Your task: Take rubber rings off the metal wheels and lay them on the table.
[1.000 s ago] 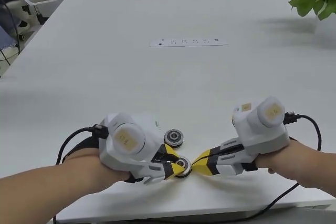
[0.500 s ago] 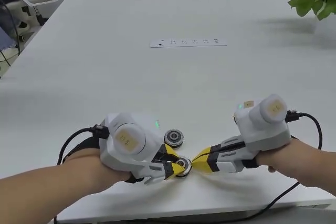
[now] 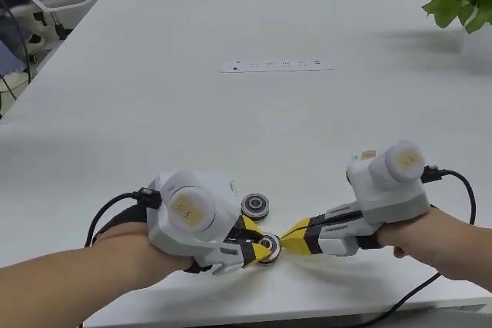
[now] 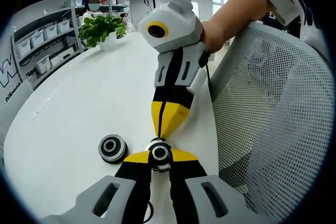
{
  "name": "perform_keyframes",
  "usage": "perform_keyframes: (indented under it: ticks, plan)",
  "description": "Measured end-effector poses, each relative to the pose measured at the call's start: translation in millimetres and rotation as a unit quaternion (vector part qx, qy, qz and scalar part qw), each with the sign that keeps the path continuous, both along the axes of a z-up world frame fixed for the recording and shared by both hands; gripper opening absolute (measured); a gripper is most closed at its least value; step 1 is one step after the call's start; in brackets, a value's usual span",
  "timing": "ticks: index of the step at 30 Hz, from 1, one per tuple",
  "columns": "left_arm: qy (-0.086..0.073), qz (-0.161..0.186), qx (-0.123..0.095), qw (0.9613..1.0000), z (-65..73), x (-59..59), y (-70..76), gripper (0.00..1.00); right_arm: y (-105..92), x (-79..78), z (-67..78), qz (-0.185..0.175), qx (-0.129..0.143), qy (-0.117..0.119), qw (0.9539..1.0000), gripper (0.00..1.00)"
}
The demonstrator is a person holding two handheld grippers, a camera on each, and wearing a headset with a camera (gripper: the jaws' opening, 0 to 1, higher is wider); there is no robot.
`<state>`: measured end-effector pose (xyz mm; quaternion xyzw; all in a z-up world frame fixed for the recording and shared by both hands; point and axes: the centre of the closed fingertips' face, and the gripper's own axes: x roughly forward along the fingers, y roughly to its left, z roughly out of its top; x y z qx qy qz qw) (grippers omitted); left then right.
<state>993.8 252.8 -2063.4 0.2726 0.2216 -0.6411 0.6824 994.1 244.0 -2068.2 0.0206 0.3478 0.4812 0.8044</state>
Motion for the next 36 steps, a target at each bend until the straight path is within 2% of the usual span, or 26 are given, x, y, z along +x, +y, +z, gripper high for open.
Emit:
perform_keyframes:
  ticks: [14, 36]
  plan:
    - [-0.001, 0.000, 0.002, 1.0000, -0.3, 0.4, -0.1, 0.08, 0.9, 0.0, 1.6, -0.013, 0.018, 0.014, 0.9997, 0.00]
    - [-0.002, 0.001, 0.006, 1.0000, -0.3, 0.5, -0.1, 0.08, 5.7, -1.1, 5.1, -0.012, 0.029, 0.017, 0.9994, 0.00]
